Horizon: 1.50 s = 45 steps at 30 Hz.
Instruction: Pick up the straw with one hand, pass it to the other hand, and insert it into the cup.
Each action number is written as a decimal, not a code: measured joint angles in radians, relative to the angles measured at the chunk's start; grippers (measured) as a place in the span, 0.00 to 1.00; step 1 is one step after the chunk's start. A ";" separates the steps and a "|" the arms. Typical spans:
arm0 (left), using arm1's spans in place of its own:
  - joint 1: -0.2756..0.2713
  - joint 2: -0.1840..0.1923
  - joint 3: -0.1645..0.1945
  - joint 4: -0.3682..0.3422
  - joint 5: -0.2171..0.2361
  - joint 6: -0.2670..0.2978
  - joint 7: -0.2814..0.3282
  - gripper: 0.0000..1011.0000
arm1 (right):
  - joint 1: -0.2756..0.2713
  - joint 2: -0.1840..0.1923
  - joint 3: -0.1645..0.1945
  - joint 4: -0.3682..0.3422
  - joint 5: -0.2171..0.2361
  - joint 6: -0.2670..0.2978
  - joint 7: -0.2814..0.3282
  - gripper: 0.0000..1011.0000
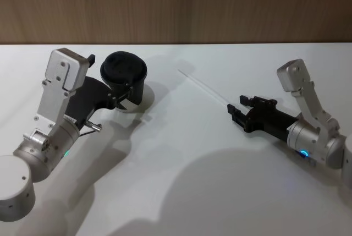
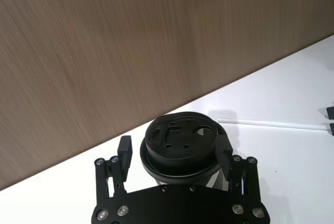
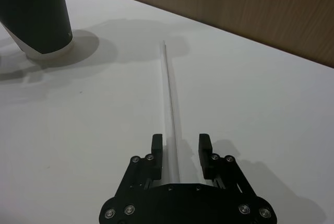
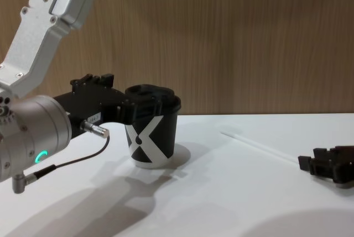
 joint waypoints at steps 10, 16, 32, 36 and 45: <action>0.000 0.000 0.000 0.000 0.000 0.000 0.000 0.99 | -0.011 0.012 -0.010 -0.005 0.008 0.006 0.012 0.16; 0.000 0.000 0.000 0.000 0.000 0.000 0.000 0.99 | -0.012 0.016 -0.015 -0.006 0.010 0.008 0.014 0.09; 0.000 0.000 0.000 0.000 0.000 0.000 0.000 0.99 | -0.035 0.012 0.001 -0.019 0.034 -0.009 0.010 0.01; 0.000 0.000 0.000 0.000 0.000 0.000 0.000 0.99 | -0.042 0.007 0.018 -0.040 0.053 -0.023 0.007 0.01; 0.000 0.000 0.000 0.000 0.000 0.000 0.000 0.99 | -0.053 -0.004 0.072 -0.123 0.115 -0.070 -0.001 0.01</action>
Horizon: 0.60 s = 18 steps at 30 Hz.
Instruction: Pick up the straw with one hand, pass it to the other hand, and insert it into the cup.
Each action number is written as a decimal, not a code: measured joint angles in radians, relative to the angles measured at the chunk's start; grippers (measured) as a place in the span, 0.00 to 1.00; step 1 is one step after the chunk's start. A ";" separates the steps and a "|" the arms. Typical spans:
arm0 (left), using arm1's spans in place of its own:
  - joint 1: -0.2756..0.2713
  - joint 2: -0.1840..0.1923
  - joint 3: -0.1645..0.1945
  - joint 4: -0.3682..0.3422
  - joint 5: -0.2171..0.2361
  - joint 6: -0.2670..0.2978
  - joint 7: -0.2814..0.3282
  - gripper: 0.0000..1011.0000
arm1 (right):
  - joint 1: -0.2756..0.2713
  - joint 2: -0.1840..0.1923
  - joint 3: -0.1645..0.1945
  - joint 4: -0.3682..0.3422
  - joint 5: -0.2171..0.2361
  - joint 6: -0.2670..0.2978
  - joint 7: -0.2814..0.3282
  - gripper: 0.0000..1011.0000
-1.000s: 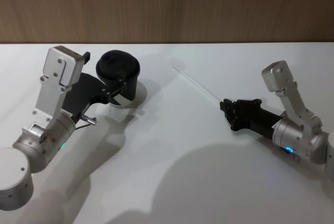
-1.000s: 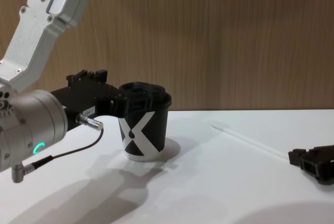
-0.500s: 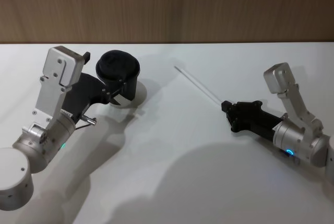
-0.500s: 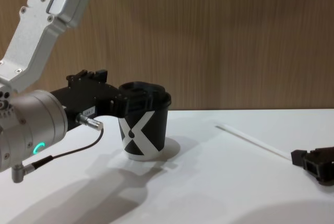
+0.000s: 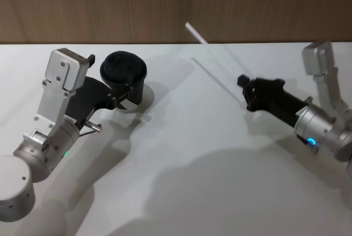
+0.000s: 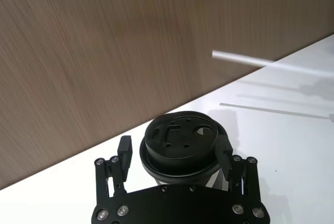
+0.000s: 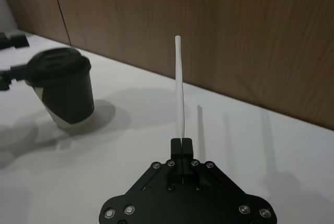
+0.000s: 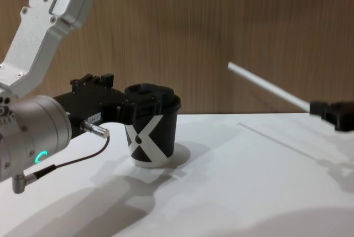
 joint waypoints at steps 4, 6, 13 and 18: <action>0.000 0.000 0.000 0.000 0.000 0.000 0.000 0.99 | -0.001 -0.004 0.021 -0.036 0.027 -0.019 -0.001 0.01; 0.000 0.000 0.000 0.000 0.000 0.000 0.000 0.99 | -0.001 -0.007 0.033 -0.060 0.045 -0.031 0.000 0.01; 0.000 0.000 0.000 0.000 0.000 0.000 0.000 0.99 | 0.003 -0.020 0.061 -0.106 0.103 -0.066 0.020 0.01; 0.000 0.000 0.000 0.000 0.000 0.000 0.000 0.99 | 0.005 -0.031 0.071 -0.123 0.145 -0.080 0.040 0.01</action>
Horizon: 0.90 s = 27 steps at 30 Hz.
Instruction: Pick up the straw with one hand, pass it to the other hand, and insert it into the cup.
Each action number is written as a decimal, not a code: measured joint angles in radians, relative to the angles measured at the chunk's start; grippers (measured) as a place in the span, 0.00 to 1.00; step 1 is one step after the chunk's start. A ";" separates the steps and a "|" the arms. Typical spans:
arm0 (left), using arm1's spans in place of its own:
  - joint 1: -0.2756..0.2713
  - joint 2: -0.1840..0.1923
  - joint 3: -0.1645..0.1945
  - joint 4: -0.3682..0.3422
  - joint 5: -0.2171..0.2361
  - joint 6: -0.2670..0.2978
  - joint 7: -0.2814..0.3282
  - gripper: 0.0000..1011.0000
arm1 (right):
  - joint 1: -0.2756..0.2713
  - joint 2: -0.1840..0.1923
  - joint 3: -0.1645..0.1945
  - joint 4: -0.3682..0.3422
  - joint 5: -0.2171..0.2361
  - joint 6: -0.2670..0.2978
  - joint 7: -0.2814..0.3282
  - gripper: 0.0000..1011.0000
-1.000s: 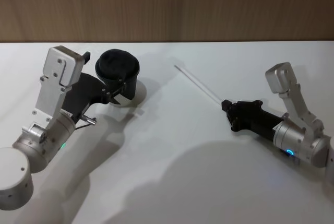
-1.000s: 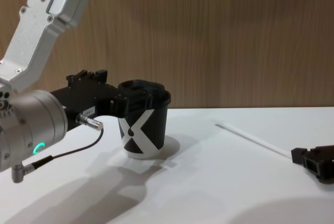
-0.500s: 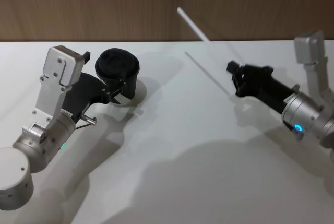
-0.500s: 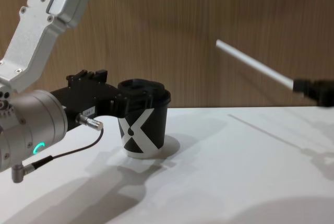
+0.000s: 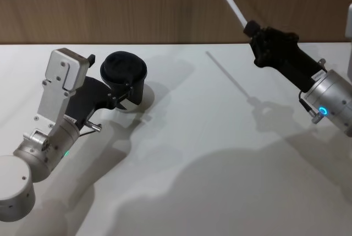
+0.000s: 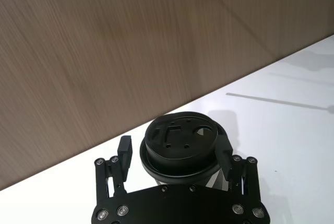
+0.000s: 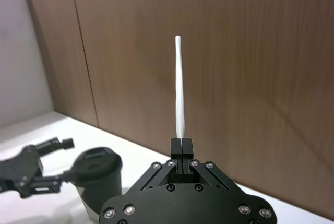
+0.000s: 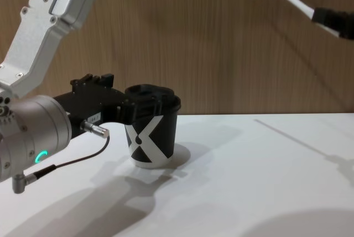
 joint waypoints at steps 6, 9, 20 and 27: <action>0.000 0.000 -0.001 0.000 0.000 0.000 -0.001 0.99 | -0.001 -0.013 0.002 -0.013 0.047 -0.006 0.022 0.01; 0.000 -0.001 -0.003 -0.003 -0.006 -0.002 -0.010 0.99 | -0.004 -0.019 -0.003 -0.017 0.064 -0.008 0.031 0.01; -0.022 -0.011 -0.028 -0.022 -0.096 -0.030 -0.106 0.99 | -0.009 -0.029 -0.026 -0.013 0.087 -0.018 0.043 0.01; -0.052 -0.031 -0.043 -0.022 -0.174 -0.048 -0.189 0.99 | -0.009 -0.030 -0.041 -0.002 0.088 -0.030 0.047 0.01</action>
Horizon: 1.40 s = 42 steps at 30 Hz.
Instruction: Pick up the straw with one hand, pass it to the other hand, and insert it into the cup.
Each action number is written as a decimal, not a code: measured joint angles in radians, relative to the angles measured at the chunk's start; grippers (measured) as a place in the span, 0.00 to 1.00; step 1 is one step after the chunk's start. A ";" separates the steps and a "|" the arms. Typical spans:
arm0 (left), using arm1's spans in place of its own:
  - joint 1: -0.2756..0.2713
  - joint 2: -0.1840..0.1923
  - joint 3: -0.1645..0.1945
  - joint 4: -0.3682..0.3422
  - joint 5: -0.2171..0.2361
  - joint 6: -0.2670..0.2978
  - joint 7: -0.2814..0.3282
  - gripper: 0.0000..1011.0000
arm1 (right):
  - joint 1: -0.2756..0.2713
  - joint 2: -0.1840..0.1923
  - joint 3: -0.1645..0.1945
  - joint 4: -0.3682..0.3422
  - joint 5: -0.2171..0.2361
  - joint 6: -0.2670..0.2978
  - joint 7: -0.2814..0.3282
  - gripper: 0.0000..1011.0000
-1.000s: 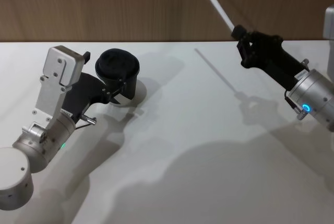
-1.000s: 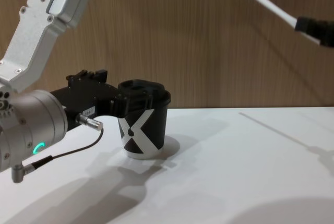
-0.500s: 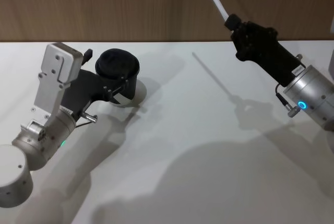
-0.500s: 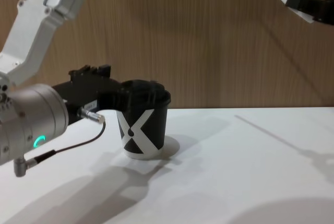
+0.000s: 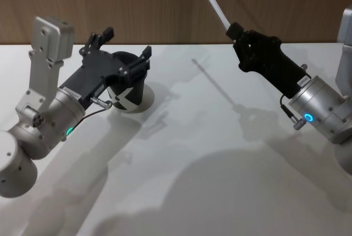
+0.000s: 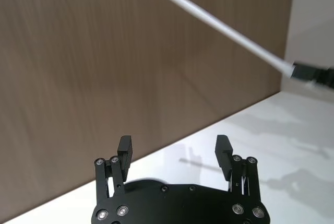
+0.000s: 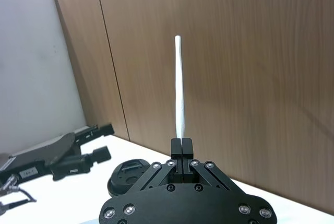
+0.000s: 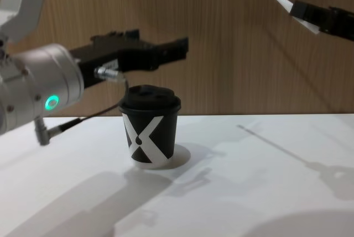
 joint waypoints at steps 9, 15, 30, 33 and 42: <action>-0.055 -0.041 -0.012 0.046 -0.123 -0.006 -0.122 0.99 | 0.002 0.001 -0.016 0.016 -0.002 -0.029 0.009 0.01; -0.093 -0.070 -0.019 0.094 -0.207 0.001 -0.195 0.99 | 0.004 0.002 -0.024 0.025 -0.008 -0.055 0.014 0.01; -0.222 -0.166 -0.036 0.295 -0.430 0.058 -0.377 0.99 | 0.008 0.006 -0.038 0.038 -0.021 -0.089 0.014 0.01; -0.248 -0.182 -0.037 0.336 -0.464 0.074 -0.406 0.99 | 0.009 0.006 -0.039 0.040 -0.022 -0.092 0.014 0.01; -0.322 -0.225 -0.029 0.448 -0.542 0.120 -0.483 0.99 | 0.009 0.007 -0.042 0.042 -0.025 -0.098 0.013 0.01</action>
